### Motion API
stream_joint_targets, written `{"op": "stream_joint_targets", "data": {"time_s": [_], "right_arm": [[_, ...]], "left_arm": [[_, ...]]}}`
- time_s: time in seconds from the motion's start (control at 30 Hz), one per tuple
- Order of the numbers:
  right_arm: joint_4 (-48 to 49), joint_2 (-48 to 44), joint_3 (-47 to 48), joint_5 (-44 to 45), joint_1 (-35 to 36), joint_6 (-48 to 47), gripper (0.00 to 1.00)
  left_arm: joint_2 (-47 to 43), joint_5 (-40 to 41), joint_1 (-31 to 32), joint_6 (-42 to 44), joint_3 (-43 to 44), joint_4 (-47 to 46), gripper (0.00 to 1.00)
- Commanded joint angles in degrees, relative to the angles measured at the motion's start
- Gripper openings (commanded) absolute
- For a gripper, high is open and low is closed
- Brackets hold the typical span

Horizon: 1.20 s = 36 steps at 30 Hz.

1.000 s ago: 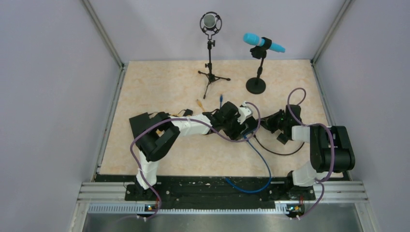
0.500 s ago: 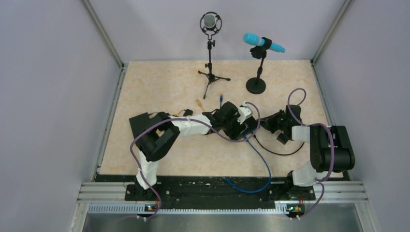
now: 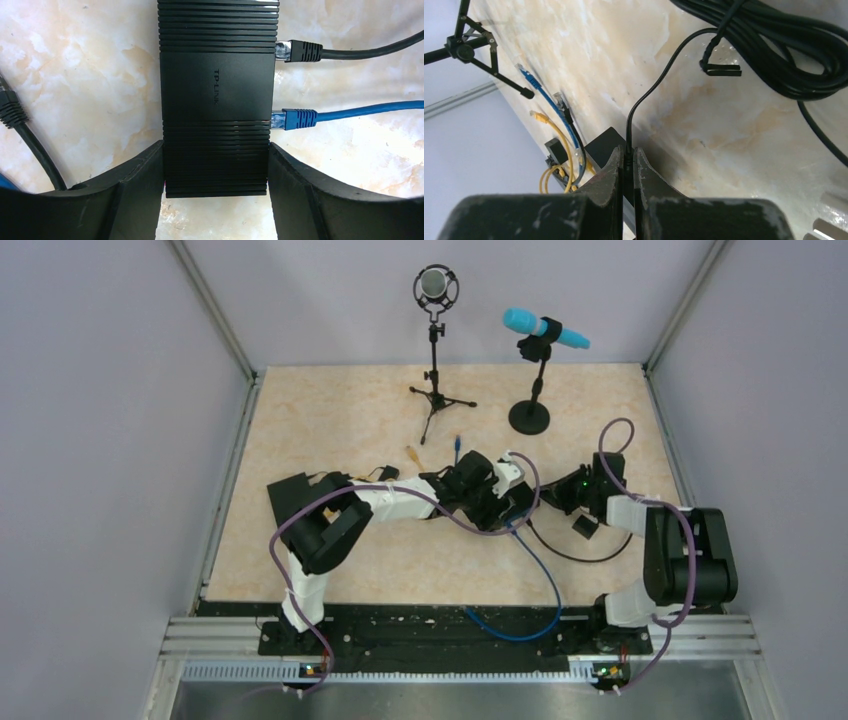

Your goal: Pull the plug from the switch port

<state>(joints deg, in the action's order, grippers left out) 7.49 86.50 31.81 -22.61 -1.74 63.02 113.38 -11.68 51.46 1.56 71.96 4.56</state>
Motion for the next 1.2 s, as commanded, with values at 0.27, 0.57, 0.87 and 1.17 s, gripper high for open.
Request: {"op": "stream_joint_targets", "data": {"time_s": [0.27,0.57,0.87,1.17], "right_arm": [[11.11,1.43,-0.72,-4.39,-6.41,3.9,0.0],[21.3,0.11,-3.5,-3.91,-6.52,6.72,0.0],[30.17,3.05,-6.3,-5.36,-6.79,12.24,0.0],[3.94,-0.32,0.95,3.67,-6.86,2.83,0.0]], "left_arm": [[2.75,0.25,-0.13,-0.97,-2.16,10.54,0.44],[2.43,0.45,-0.13,-1.17,-2.68,10.78,0.44],[1.96,0.64,-0.13,-1.2,-3.46,10.66,0.44],[2.05,0.79,-0.13,-1.04,-3.7,10.65,0.43]]}}
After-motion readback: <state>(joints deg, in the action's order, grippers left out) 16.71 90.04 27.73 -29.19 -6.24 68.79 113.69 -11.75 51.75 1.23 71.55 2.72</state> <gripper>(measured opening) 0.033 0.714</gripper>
